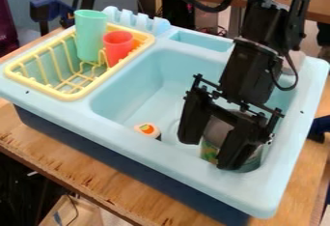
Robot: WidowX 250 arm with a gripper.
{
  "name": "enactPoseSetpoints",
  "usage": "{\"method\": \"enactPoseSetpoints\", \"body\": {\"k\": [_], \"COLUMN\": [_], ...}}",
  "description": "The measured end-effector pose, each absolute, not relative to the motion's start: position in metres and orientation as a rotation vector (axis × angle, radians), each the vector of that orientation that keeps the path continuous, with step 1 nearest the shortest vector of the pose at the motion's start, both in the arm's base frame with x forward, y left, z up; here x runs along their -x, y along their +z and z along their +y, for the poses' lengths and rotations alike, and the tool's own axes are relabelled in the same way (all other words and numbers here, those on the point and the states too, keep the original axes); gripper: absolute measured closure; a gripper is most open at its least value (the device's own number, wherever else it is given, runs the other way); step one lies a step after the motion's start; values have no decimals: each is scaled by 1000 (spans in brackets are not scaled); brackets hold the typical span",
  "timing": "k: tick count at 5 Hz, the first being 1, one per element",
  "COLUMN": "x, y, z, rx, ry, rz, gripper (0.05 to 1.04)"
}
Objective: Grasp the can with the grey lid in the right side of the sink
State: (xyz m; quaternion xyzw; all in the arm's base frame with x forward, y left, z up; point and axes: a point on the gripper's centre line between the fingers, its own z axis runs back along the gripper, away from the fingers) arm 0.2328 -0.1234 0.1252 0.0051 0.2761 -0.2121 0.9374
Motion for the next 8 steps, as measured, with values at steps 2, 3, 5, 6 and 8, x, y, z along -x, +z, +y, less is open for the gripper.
{"method": "enactPoseSetpoints", "body": {"k": [2,3,5,6,8], "x": [-267,-293,-309,-299,-262], "y": [110,111,121,125,211], "z": [-122,-122,-118,-122,-107], "rx": [-105,-153,-197,-155,-168], "ry": [-454,-470,-483,-498,-431], "rz": [523,415,354,415,218], "gripper": [84,84,83,83,83]}}
